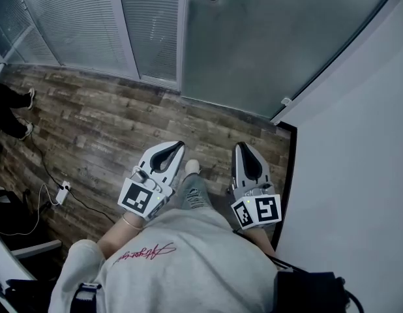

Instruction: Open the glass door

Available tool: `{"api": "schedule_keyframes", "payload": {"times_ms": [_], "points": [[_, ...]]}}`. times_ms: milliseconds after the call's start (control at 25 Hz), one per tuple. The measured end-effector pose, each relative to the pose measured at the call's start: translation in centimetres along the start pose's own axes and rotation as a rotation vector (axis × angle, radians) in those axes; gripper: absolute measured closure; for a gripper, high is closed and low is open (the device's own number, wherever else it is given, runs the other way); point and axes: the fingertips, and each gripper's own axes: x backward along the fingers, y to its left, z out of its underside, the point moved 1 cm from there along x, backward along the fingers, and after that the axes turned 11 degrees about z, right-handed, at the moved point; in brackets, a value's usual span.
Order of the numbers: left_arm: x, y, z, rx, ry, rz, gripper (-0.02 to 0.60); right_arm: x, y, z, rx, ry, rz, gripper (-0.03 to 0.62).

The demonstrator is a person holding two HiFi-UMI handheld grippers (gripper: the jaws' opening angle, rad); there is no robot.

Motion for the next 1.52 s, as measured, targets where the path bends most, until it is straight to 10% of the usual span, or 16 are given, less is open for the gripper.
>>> {"api": "schedule_keyframes", "payload": {"times_ms": [960,1520], "points": [[-16.0,23.5,-0.3,-0.038,-0.048,-0.163,0.569,-33.6,-7.0,0.0,0.053,0.028,-0.088,0.55],[-15.2,31.6,0.3,-0.013,0.036,-0.3,0.569,-54.4,-7.8,-0.3,0.035,-0.001,0.016,0.464]]}}
